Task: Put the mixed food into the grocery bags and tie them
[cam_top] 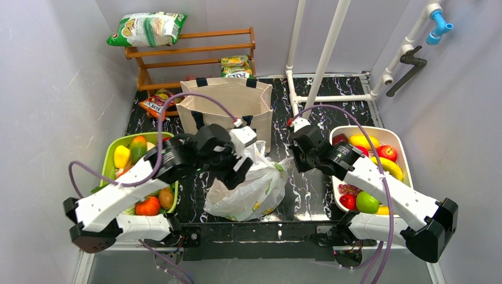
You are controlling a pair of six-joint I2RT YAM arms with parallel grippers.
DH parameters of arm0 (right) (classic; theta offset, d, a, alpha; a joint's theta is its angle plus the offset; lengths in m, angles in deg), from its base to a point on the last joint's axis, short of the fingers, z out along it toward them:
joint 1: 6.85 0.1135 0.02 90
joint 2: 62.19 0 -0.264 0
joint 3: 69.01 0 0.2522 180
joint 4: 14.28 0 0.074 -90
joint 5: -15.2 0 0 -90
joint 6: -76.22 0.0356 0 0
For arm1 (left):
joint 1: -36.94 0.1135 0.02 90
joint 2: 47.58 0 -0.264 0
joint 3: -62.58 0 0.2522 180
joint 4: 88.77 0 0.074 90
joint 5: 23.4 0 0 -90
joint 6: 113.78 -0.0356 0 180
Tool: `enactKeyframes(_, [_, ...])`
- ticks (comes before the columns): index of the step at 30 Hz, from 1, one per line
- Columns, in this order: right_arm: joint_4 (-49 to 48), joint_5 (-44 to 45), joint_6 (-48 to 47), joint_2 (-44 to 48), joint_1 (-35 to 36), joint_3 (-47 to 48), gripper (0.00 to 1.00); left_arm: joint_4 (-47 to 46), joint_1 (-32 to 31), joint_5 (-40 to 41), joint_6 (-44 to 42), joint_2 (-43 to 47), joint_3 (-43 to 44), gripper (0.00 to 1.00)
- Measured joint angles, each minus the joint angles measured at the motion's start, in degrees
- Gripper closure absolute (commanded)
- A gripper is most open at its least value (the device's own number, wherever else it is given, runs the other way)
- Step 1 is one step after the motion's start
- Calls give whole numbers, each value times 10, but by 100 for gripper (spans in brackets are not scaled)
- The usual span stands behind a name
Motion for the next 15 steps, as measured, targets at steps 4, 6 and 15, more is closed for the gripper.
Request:
enactKeyframes(4, [8, 0, -1, 0, 3, 9, 99, -16, 1, -52, -34, -91, 49, 32])
enactKeyframes(6, [9, 0, -1, 0, 5, 11, 99, -30, 2, -69, -44, -128, 56, 36])
enactKeyframes(15, [11, 0, -1, 0, 5, 12, 99, -37, 7, -83, -67, -189, 74, 50])
